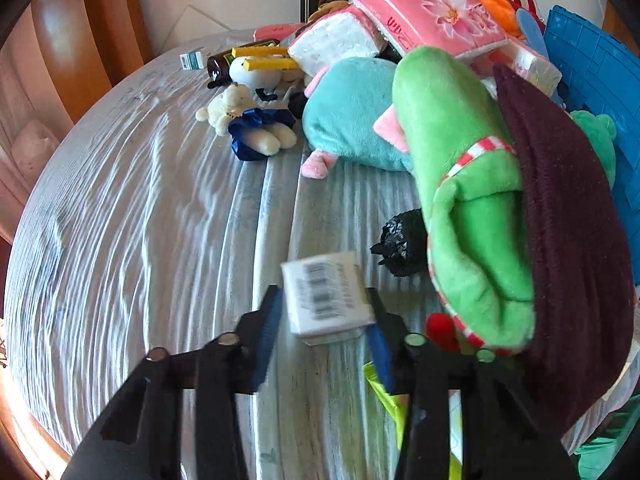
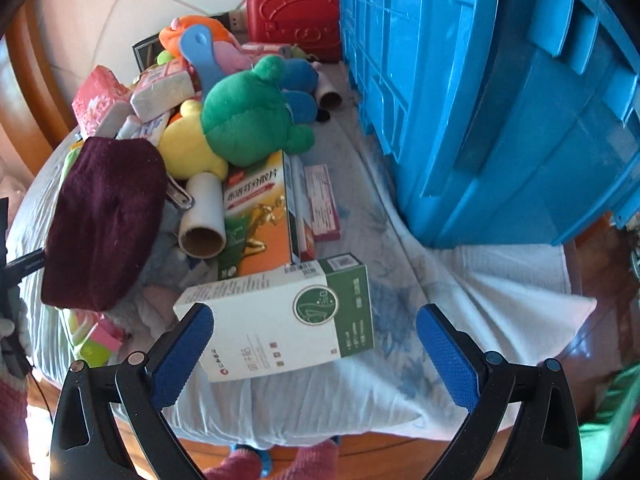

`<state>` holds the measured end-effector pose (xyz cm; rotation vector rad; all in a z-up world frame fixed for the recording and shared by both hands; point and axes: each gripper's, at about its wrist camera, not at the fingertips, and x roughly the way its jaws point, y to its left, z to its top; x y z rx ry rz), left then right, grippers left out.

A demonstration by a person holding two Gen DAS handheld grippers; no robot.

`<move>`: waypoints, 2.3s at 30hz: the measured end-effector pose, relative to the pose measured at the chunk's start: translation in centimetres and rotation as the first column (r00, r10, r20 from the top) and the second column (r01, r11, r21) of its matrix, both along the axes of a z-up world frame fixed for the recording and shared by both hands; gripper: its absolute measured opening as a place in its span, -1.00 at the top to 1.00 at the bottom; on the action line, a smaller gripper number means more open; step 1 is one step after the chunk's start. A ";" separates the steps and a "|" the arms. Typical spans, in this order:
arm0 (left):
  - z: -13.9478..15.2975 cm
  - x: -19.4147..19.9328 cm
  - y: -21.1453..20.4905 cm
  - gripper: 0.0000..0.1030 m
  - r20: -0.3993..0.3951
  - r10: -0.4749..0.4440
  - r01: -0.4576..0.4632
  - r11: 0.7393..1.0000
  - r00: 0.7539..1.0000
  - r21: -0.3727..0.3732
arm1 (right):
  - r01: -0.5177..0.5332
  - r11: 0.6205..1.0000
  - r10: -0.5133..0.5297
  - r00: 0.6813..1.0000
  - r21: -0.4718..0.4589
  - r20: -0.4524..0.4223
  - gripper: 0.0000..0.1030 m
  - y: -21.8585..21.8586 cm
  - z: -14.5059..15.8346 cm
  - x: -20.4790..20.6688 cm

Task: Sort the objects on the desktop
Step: 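Grasp the small white barcode box with the left tool while the right tool grasps the green-white box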

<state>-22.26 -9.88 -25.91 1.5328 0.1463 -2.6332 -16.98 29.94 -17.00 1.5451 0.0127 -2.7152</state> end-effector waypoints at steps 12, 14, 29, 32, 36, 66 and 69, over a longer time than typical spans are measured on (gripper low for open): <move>3.2 3.7 -2.5 0.42 -0.063 0.059 -0.062 0.997 0.996 -0.046 | 0.069 0.989 -0.057 0.994 -0.127 0.094 -0.99 1.3 -2.9 -0.5; 4.0 3.7 -2.3 0.42 -0.083 0.055 -0.059 0.997 0.995 -0.052 | 0.102 0.980 -0.084 0.990 -0.170 0.110 -0.99 1.7 -3.1 -0.8; 3.2 2.9 -4.6 0.42 -0.074 0.070 -0.073 0.997 0.995 -0.036 | 0.431 0.784 -0.331 0.899 -0.447 0.288 -1.00 3.9 -6.6 -2.8; 2.9 2.9 -5.3 0.42 -0.068 0.076 -0.078 0.996 0.995 -0.034 | 0.446 0.786 -0.348 0.891 -0.428 0.291 -1.00 3.6 -7.2 -3.3; 2.7 3.1 -6.2 0.42 -0.063 0.084 -0.086 0.996 0.994 -0.030 | 0.465 0.780 -0.352 0.879 -0.418 0.321 -1.00 3.2 -8.5 -4.0; 4.3 5.2 -10.1 0.42 -0.093 0.156 -0.157 0.988 0.983 0.001 | 0.325 0.886 -0.277 0.943 -0.330 0.184 -0.60 -1.5 -5.0 -4.5; 4.9 5.4 -10.3 0.42 -0.107 0.159 -0.160 0.987 0.981 0.002 | 0.291 0.902 -0.254 0.955 -0.319 0.154 -0.57 -2.4 -3.9 -4.4</move>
